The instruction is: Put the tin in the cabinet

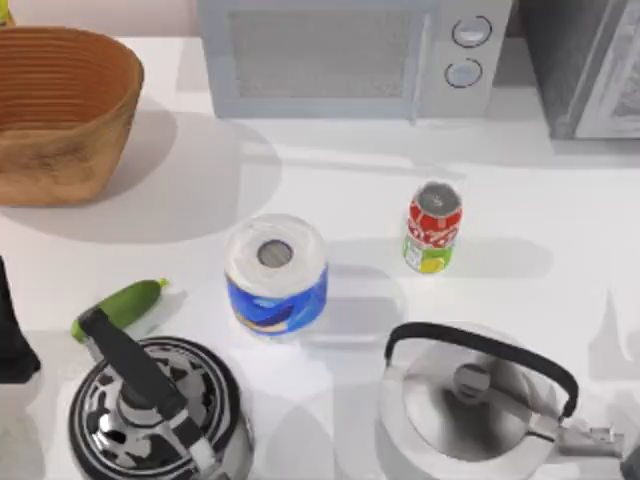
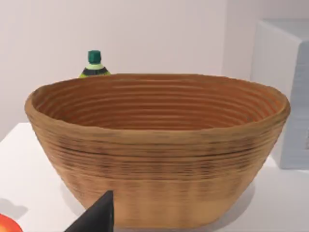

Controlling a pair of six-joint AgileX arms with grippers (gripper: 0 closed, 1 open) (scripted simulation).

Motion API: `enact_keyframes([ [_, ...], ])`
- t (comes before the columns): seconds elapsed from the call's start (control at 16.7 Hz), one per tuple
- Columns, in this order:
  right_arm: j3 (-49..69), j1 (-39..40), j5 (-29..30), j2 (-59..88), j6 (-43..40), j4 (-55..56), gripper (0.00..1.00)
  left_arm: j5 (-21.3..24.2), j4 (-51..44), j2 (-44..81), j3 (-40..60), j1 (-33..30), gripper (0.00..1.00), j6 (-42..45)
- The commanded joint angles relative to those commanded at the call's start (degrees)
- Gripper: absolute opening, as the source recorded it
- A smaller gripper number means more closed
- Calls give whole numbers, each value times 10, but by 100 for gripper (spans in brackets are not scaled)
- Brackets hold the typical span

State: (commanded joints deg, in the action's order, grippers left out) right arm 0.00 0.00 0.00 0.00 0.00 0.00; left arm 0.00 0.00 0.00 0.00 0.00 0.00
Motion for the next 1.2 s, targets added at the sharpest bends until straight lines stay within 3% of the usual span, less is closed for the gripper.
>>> enact_keyframes([
  [0.24, 19, 18, 9, 18, 4, -10, 100, 0, 0, 0, 0, 0, 100, 0],
  [0.48, 118, 106, 55, 127, 31, -50, 100, 0, 0, 0, 0, 0, 100, 0],
  [0.96, 444, 290, 203, 599, 151, -84, 100, 0, 0, 0, 0, 0, 100, 0],
  [1.2, 546, 352, 255, 836, 224, -76, 100, 0, 0, 0, 0, 0, 100, 0],
])
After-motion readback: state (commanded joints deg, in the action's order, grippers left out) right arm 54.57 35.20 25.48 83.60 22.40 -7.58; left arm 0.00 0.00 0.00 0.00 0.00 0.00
